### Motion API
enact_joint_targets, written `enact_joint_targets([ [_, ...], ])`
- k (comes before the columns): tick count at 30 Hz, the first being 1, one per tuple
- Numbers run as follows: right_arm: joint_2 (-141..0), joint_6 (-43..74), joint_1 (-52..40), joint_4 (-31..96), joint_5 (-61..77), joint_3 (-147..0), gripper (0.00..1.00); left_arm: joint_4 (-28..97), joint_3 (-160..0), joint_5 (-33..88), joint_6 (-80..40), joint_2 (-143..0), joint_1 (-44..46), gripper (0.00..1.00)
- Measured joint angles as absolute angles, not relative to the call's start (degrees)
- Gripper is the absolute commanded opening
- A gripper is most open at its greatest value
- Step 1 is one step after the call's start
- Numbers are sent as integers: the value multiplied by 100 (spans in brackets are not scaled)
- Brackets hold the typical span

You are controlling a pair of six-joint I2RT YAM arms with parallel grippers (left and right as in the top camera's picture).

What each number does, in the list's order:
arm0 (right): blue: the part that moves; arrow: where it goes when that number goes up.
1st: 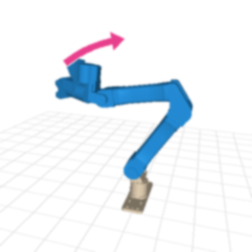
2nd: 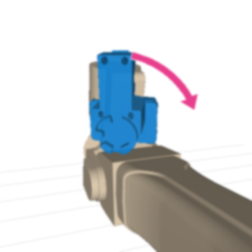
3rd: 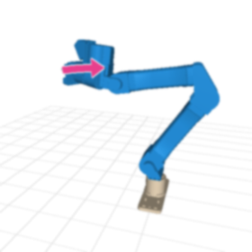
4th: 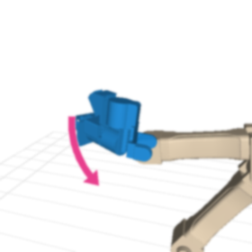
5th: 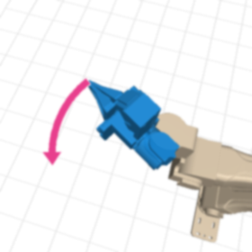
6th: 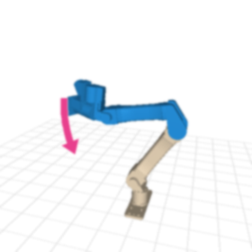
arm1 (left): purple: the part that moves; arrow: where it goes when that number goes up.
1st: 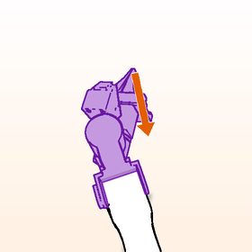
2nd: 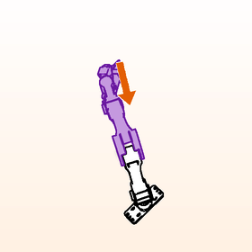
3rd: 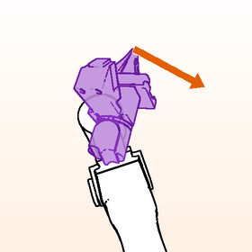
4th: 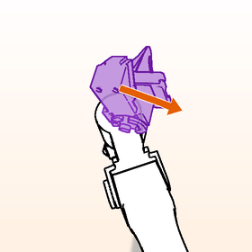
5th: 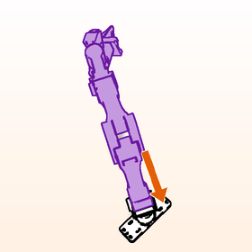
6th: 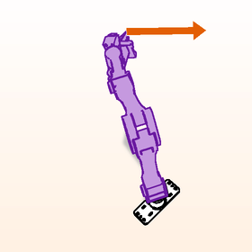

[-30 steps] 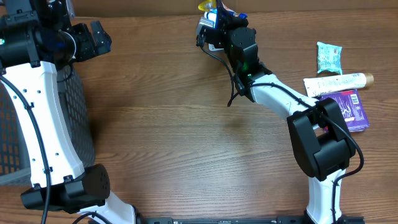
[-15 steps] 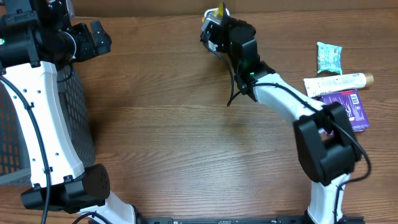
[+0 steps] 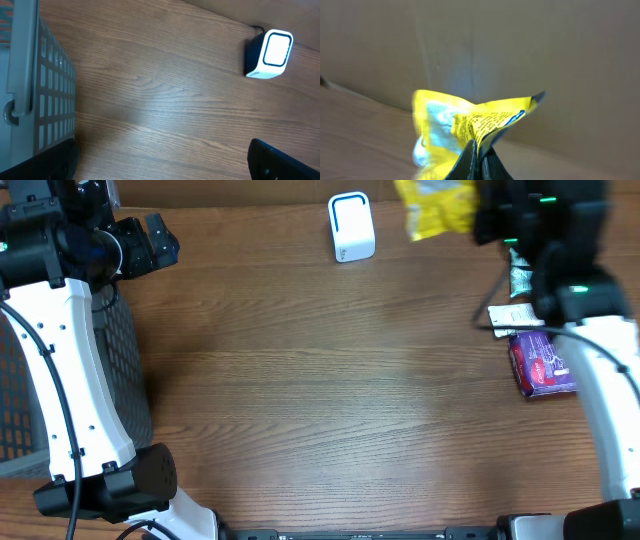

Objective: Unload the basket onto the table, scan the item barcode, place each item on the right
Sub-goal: 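Carry the yellow packet right and drop it beside the purple box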

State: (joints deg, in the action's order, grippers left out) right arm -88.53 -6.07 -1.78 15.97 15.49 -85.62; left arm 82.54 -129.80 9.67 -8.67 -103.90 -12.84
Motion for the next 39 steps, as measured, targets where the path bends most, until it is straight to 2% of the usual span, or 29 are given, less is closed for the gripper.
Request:
enact_joint_targets([
  [6, -8989, 845, 1280, 2532, 2954, -8558, 4, 8254, -12980, 967, -867, -10390, -1284, 100],
  [10, -8993, 1295, 2158, 3242, 3188, -8558, 4, 8256, -12980, 967, -867, -10390, -1284, 100],
  [15, -9002, 1520, 2827, 3841, 2473, -8438, 4, 8254, -12980, 967, -867, -10390, -1284, 100],
  [22, -9336, 1610, 2952, 3837, 1448, -7891, 4, 8254, -12980, 967, -867, -10390, -1284, 100],
  [23, -9437, 1616, 2954, 3837, 1376, -7850, 7, 8254, -12980, 967, -867, -10390, -1284, 100],
  [31, -9745, 1697, 2958, 3798, 1055, -7815, 51, 8254, -12980, 967, -867, -10390, -1284, 100],
  [36, -9653, 1686, 2958, 3863, 1009, -7822, 84, 8254, -12980, 967, -867, -10390, -1284, 100],
  [39, -9382, 1682, 2958, 3922, 1007, -7863, 91, 8254, -12980, 967, -867, -10390, -1284, 99],
])
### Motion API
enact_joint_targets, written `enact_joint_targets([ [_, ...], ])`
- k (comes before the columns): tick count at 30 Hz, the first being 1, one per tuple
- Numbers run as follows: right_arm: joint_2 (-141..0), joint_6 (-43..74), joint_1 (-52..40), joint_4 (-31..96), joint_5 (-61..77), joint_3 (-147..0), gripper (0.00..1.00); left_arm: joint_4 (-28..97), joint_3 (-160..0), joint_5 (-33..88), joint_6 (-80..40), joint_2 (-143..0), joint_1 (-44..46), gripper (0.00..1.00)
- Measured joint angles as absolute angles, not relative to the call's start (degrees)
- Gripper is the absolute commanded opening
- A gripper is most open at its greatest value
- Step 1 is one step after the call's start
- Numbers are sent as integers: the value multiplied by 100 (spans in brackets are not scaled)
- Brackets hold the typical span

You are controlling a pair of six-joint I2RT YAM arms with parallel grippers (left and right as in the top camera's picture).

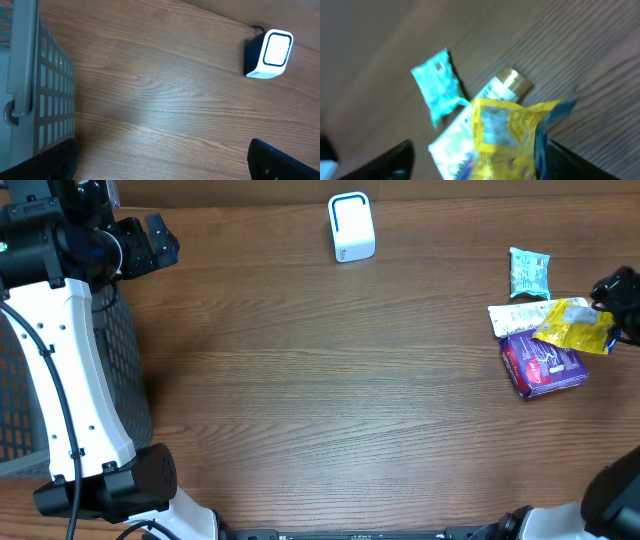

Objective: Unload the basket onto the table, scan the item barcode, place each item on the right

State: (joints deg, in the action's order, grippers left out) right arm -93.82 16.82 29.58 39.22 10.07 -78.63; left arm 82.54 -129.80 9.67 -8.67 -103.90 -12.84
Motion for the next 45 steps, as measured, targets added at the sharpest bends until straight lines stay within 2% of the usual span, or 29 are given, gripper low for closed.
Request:
enact_joint_targets([
  [11, -7478, 1623, 2954, 4886, 1205, -8237, 94, 8254, -12980, 965, -867, -10390, -1284, 100],
  [18, -6333, 1295, 2952, 6034, 1704, -8250, 94, 8254, -12980, 967, -867, -10390, -1284, 100],
  [22, -5649, 985, 2952, 6552, 2084, -8250, 100, 8254, -12980, 967, -867, -10390, -1284, 99],
  [28, -4755, 854, 2952, 7275, 2661, -8252, 100, 8256, -12980, 965, -864, -10390, -1284, 100],
  [38, -4501, 692, 2954, 7795, 2803, -8261, 100, 8254, -12980, 967, -867, -10390, -1284, 100],
  [45, -4506, -148, 2952, 7797, 2908, -8261, 100, 8256, -12980, 967, -867, -10390, -1284, 100],
])
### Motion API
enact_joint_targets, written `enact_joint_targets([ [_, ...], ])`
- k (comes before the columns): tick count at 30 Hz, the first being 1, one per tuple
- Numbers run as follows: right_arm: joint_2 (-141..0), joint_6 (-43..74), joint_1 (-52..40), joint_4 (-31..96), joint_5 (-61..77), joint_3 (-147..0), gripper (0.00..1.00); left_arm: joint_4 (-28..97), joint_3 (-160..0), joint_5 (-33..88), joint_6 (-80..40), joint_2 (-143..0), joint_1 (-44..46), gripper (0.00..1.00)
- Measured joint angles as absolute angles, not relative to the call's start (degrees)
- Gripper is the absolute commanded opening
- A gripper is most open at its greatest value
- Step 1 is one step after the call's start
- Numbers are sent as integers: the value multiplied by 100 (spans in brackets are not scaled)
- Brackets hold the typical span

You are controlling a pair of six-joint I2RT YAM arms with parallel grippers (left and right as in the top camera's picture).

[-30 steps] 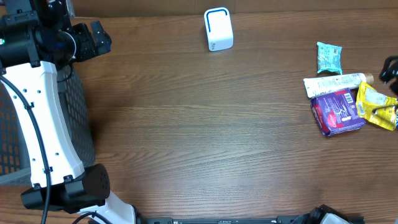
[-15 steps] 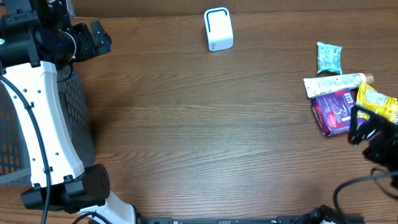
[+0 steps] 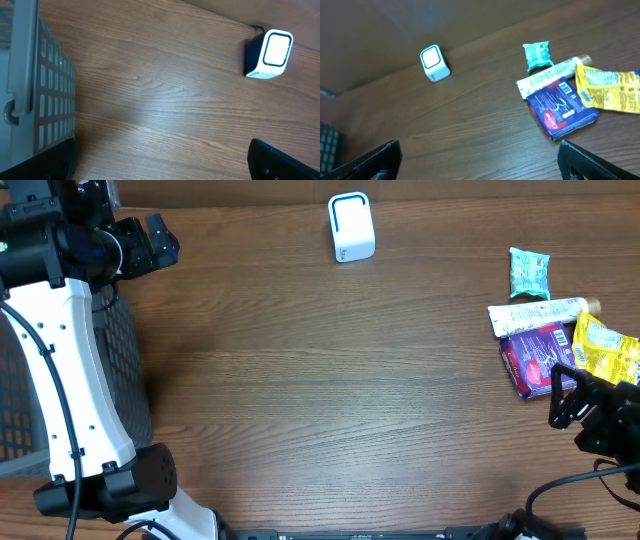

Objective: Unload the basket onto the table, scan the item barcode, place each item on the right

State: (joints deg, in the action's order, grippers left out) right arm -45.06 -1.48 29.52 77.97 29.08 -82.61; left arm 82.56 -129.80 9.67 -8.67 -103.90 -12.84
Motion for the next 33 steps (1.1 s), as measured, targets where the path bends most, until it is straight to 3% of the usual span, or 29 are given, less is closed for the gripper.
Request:
enact_joint_targets([
  [5, -4480, -451, 2635, 7271, 2884, -8121, 100, 8254, -12980, 967, -864, -10390, -1284, 100],
  [14, -3494, -611, 801, 4099, 1621, -5881, 100, 8254, -12980, 967, -867, -10390, -1284, 100],
  [22, -1848, -626, 692, 1647, 1177, -2670, 100, 8256, -12980, 967, -867, -10390, -1284, 100],
  [33, -311, -620, 670, 803, 1111, -493, 100, 8256, -12980, 969, -867, -10390, -1284, 100],
])
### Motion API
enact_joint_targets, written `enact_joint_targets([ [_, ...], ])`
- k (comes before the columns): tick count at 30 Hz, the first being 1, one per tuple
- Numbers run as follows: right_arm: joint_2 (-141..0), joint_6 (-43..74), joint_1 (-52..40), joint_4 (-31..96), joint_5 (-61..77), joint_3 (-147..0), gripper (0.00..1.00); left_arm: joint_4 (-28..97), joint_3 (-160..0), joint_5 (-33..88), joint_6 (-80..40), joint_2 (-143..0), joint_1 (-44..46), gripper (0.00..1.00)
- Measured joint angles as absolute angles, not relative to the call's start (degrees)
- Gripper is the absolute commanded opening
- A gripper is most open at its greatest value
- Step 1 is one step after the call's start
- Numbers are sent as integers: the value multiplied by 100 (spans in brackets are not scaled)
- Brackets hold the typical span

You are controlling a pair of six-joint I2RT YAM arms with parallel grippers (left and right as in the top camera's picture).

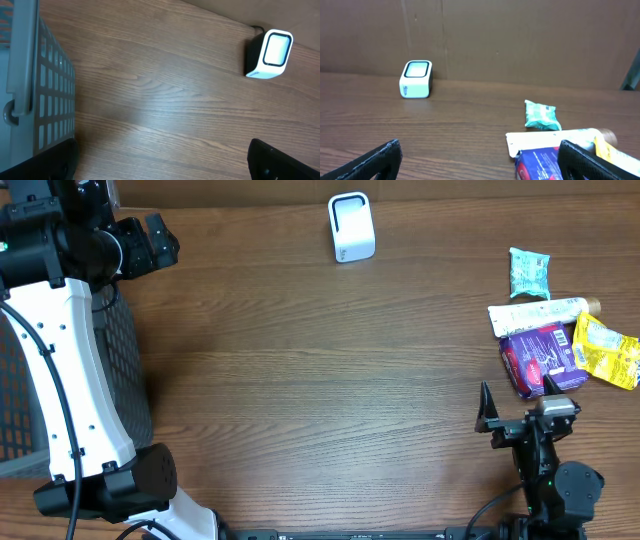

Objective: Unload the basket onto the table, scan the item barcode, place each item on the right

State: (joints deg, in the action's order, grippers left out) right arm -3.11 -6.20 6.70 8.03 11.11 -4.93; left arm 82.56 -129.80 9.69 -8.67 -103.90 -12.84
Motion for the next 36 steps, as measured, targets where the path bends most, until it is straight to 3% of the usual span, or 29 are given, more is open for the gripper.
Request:
enact_joint_targets([
  [36, -84, -622, 670, 392, 1055, -110, 100, 8254, -12980, 969, -867, -10390, -1284, 100],
])
